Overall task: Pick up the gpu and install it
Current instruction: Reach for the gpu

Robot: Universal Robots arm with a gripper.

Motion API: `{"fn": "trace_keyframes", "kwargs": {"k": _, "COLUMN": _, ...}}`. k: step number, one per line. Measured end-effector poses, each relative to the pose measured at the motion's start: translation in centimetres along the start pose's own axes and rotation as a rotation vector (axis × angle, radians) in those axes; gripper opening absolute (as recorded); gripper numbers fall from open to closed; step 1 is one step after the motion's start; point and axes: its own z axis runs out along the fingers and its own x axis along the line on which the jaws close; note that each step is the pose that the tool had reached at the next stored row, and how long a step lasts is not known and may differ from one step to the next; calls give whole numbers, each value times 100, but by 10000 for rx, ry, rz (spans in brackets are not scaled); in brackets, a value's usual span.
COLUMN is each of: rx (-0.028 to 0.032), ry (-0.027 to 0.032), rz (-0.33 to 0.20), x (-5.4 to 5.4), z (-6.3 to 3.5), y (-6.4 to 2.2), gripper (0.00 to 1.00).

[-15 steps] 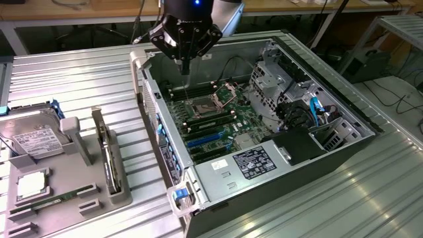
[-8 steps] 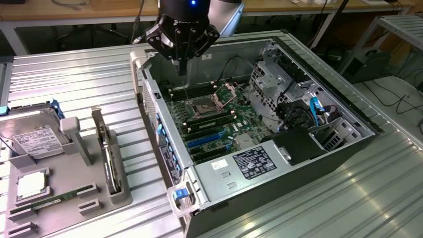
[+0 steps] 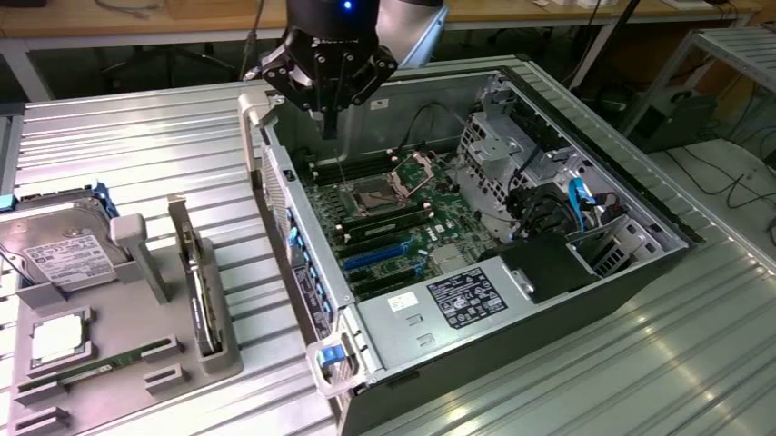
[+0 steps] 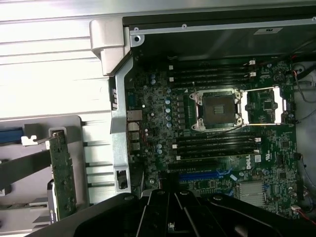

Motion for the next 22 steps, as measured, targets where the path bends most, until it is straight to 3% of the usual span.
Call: {"fn": "trace_keyframes", "kwargs": {"k": 22, "rx": 1, "ry": 0, "rz": -1, "x": 229, "z": 7, "y": -20, "gripper": 11}}
